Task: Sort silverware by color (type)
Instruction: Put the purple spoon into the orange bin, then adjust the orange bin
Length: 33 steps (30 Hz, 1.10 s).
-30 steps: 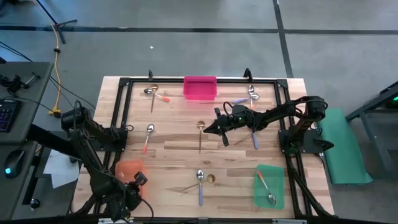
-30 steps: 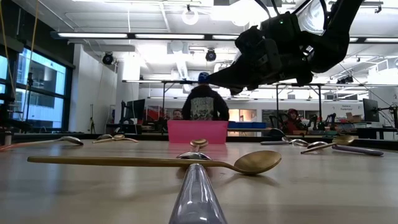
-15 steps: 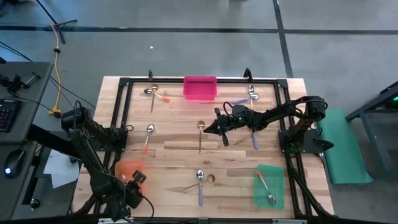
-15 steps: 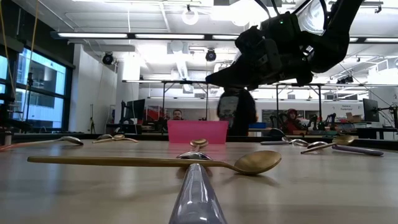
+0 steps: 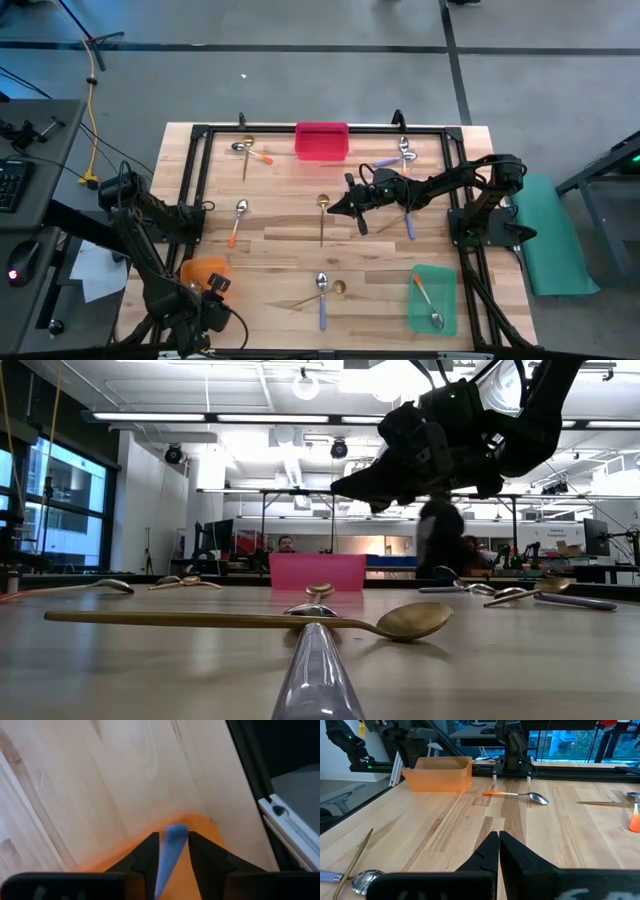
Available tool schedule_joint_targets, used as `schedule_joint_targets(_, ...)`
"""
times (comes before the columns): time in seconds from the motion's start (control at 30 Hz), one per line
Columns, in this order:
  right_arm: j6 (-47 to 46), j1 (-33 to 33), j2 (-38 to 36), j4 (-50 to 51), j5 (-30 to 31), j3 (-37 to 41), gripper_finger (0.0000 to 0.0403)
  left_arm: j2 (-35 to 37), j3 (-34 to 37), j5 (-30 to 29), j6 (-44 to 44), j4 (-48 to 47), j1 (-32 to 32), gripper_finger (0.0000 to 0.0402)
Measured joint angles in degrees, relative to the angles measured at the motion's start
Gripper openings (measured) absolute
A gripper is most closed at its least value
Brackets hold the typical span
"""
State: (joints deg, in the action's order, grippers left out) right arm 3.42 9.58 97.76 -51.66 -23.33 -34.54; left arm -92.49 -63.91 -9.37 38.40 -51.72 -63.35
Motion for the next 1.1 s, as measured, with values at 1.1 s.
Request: schedule_joint_targets(1.1, -0.55, 0.0, 0.0, 0.22, 0.13, 0.0, 0.0, 0.07, 9.82, -8.3, 11.99, 1.52, 0.16, 0.0)
